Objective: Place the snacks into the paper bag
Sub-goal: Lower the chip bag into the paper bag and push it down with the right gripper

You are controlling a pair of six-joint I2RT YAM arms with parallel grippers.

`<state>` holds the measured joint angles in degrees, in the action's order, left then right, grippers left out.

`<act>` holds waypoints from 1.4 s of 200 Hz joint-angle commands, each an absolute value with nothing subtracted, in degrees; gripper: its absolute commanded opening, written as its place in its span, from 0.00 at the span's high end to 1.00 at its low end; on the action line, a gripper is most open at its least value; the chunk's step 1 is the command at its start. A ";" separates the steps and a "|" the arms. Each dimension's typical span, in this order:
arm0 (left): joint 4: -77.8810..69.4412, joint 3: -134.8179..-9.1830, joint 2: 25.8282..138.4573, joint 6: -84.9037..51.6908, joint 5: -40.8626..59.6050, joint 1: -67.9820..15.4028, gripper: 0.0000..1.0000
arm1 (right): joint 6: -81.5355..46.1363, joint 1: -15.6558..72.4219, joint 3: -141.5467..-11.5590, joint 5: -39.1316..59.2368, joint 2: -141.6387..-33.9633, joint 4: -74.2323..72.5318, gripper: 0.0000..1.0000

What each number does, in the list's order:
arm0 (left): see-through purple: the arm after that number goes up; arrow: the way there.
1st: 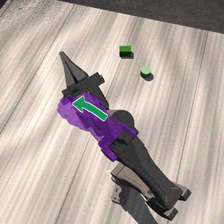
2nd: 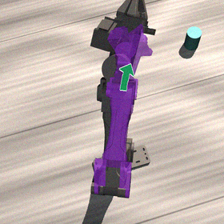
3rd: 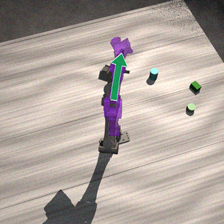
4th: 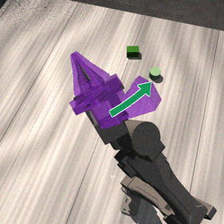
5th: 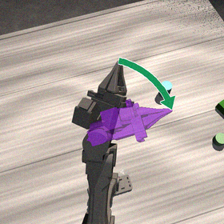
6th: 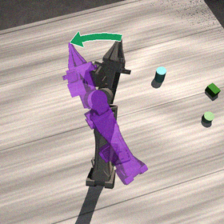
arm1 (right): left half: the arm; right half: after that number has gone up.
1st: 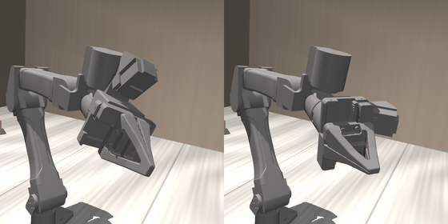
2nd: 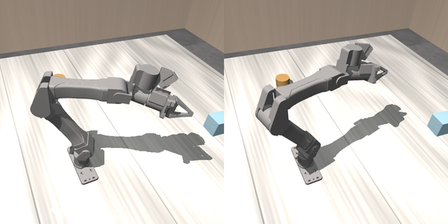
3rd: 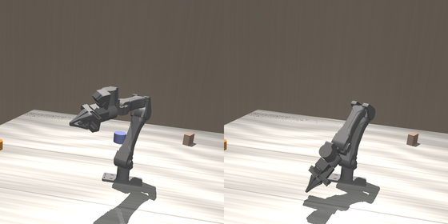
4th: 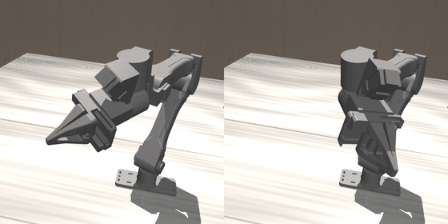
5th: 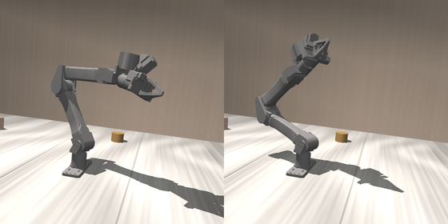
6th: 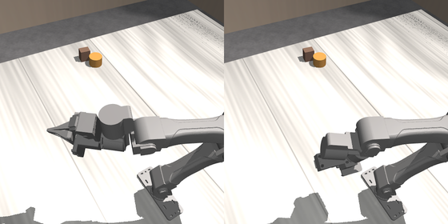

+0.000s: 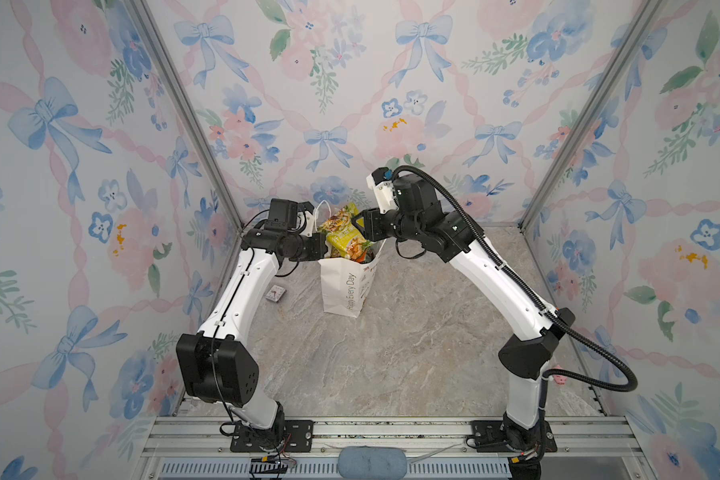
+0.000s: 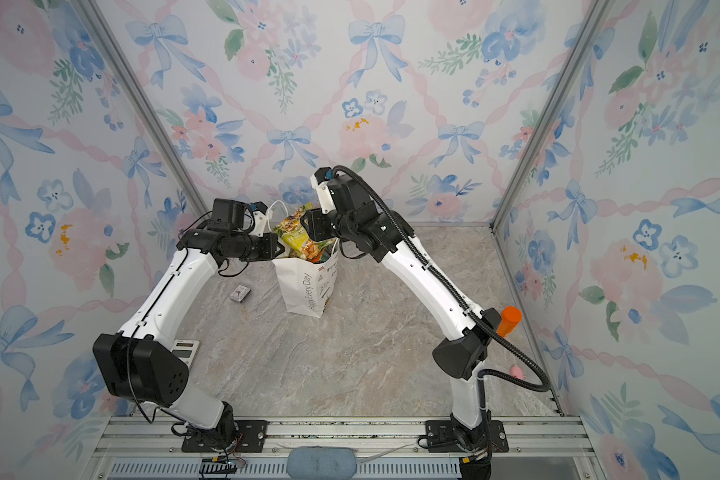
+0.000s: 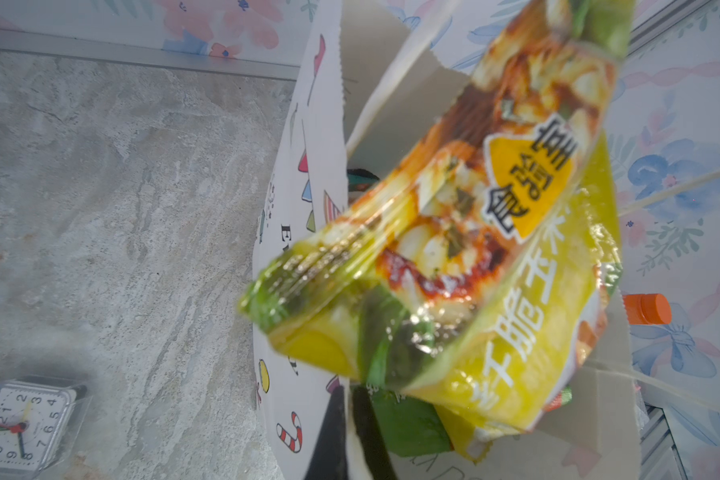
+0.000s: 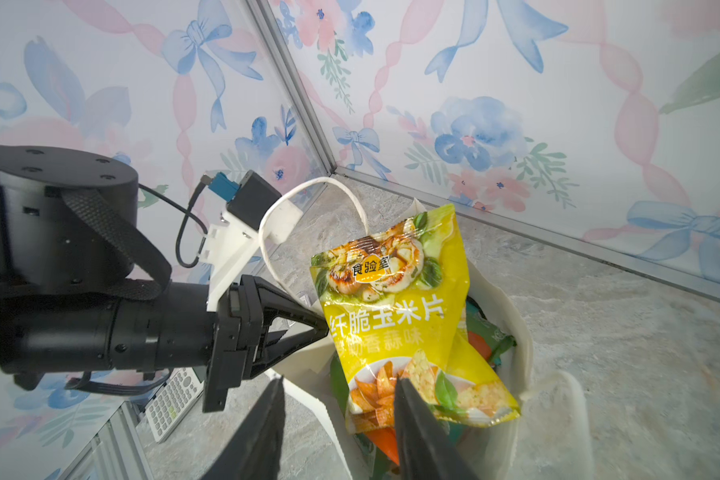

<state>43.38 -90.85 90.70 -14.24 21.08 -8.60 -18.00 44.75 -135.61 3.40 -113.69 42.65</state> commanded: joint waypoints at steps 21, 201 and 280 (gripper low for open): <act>42.01 -90.46 89.81 -14.59 22.76 -8.44 1.00 | -16.16 46.94 -148.04 -2.67 -125.27 50.10 0.55; 42.00 -90.57 89.38 -14.59 22.92 -8.46 1.00 | -16.26 46.39 -143.87 -8.58 -127.85 45.39 0.55; 42.01 -90.60 89.47 -14.59 22.91 -8.43 1.00 | -14.35 48.85 -150.62 -6.63 -132.56 50.95 0.47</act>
<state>43.38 -90.85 90.67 -14.24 21.08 -8.54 -15.55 48.25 -148.70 -7.20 -130.52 48.53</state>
